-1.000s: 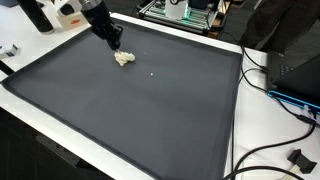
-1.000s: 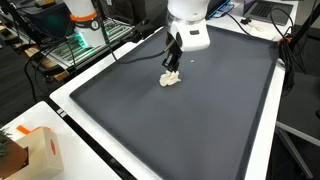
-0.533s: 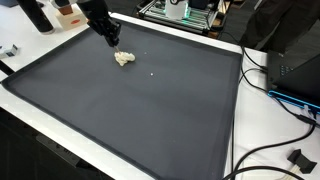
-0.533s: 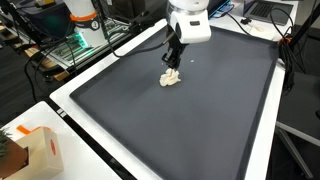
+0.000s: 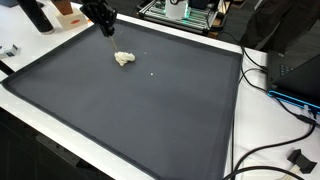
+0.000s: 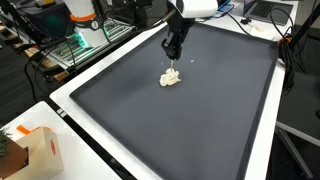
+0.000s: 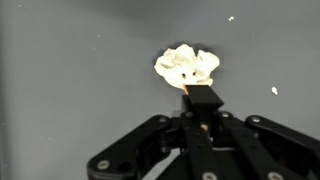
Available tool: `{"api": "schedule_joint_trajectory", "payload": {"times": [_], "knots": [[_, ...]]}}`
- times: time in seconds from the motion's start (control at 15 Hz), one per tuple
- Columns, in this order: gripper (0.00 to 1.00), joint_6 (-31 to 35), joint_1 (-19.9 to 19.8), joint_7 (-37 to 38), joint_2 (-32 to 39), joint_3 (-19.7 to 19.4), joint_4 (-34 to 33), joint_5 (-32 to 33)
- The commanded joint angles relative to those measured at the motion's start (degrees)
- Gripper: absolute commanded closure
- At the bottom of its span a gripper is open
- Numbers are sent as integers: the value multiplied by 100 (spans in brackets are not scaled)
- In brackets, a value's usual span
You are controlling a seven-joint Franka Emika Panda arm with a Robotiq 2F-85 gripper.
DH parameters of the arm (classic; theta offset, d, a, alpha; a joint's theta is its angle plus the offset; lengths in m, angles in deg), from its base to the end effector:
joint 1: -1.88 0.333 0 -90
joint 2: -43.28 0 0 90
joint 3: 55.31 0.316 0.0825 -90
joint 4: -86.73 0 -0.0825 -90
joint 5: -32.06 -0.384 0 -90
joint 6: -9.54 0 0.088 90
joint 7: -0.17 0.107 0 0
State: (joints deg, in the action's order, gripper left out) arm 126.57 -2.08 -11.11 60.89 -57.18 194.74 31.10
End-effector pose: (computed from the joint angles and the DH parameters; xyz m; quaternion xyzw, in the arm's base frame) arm 0.6025 -0.0597 0.3338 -0.9962 -0.0435 0.0736 0.0133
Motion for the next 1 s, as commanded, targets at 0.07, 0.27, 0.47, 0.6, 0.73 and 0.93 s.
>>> {"api": "schedule_joint_trajectory", "payload": {"times": [0.07,0.27,0.47,0.6,0.73,0.93], "knots": [[97,-377,29,-20,-399,7,51,221],[97,-627,37,-155,-581,30,11,229],[97,-839,40,-303,-752,57,-35,195],[97,-984,42,-374,-849,69,-92,162],[97,-1092,46,-408,-934,74,-150,143],[97,-1188,58,-469,-1032,73,-215,135]]}}
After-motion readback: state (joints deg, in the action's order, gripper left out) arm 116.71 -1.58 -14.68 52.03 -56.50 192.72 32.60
